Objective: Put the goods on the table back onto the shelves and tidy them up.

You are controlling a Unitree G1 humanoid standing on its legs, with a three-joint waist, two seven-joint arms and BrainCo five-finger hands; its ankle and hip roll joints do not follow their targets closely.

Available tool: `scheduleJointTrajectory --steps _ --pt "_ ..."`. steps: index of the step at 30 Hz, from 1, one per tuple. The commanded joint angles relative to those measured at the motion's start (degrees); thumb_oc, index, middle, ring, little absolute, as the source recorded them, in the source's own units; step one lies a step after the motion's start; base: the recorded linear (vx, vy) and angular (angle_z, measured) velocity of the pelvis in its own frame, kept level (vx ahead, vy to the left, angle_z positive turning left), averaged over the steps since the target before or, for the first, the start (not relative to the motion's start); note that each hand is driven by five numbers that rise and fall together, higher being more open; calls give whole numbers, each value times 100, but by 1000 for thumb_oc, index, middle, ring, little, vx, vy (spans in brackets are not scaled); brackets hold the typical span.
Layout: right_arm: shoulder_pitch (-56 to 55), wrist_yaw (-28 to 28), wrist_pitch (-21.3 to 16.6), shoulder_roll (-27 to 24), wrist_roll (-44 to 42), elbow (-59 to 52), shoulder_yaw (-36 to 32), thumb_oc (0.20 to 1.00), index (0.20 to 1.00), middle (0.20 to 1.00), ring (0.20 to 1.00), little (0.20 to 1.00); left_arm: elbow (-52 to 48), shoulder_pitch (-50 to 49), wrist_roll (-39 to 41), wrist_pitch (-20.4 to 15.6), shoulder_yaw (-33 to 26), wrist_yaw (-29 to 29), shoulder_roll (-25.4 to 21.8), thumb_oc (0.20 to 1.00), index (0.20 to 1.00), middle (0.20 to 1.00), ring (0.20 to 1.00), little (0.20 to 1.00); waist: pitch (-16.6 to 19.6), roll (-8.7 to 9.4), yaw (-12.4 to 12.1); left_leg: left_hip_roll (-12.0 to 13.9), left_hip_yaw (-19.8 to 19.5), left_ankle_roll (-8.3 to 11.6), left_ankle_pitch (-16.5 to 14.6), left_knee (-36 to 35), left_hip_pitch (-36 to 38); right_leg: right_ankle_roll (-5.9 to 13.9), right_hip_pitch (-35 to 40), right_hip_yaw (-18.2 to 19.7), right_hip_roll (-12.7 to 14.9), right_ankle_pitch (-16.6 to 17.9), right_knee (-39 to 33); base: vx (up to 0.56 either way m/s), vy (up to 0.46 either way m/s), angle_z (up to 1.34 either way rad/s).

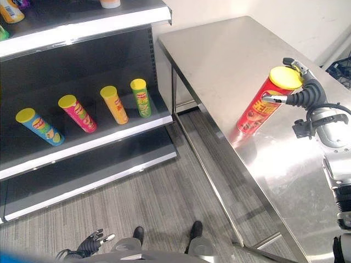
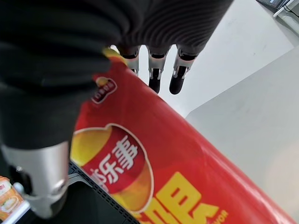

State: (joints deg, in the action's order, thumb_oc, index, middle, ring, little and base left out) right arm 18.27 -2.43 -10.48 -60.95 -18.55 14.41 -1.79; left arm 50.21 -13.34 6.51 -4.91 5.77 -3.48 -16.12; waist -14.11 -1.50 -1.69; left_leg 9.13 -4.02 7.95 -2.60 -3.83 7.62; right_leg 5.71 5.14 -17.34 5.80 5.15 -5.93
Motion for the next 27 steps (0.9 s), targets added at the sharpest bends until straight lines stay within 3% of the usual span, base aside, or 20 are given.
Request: scheduleJointTrajectory --steps 1,5,6,7,9,27 --pt "404 150 -232 -295 -135 -39 88 1000 1000 1000 1000 1000 82 333 -2 -154 296 68 -383 1000 1000 1000 1000 1000 189 256 -128 553 590 345 -12 416 -192 375 330 -551 535 -771 180 0 0 0" --pt "413 152 -229 -276 -142 -35 101 1000 1000 1000 1000 1000 117 358 -5 -151 300 79 -384 1000 1000 1000 1000 1000 197 261 -128 558 588 349 -6 395 -184 376 342 -558 532 -779 178 0 0 0" --pt "413 151 -229 -268 -146 -41 104 931 931 931 931 931 121 360 -9 -155 300 85 -386 1000 1000 1000 1000 1000 198 262 -130 558 586 350 -8 395 -183 374 343 -560 532 -782 178 0 0 0" --pt "419 152 -229 -263 -157 -41 112 460 460 460 460 460 129 361 -10 -158 304 89 -385 1000 1000 1000 1000 1000 199 262 -132 558 583 351 -8 393 -183 373 346 -561 530 -785 177 0 0 0" --pt "427 144 -233 -260 -176 -50 126 200 200 200 200 200 141 365 -11 -153 300 87 -389 1000 1000 1000 1000 1000 205 266 -138 560 570 354 -7 395 -188 372 354 -575 532 -788 177 0 0 0" --pt "323 265 -257 -229 -80 -233 -27 200 200 200 200 200 246 449 15 -128 223 129 -394 1000 1000 1000 1000 1000 222 294 -92 571 616 345 -32 382 -127 372 389 -552 535 -802 184 0 0 0"
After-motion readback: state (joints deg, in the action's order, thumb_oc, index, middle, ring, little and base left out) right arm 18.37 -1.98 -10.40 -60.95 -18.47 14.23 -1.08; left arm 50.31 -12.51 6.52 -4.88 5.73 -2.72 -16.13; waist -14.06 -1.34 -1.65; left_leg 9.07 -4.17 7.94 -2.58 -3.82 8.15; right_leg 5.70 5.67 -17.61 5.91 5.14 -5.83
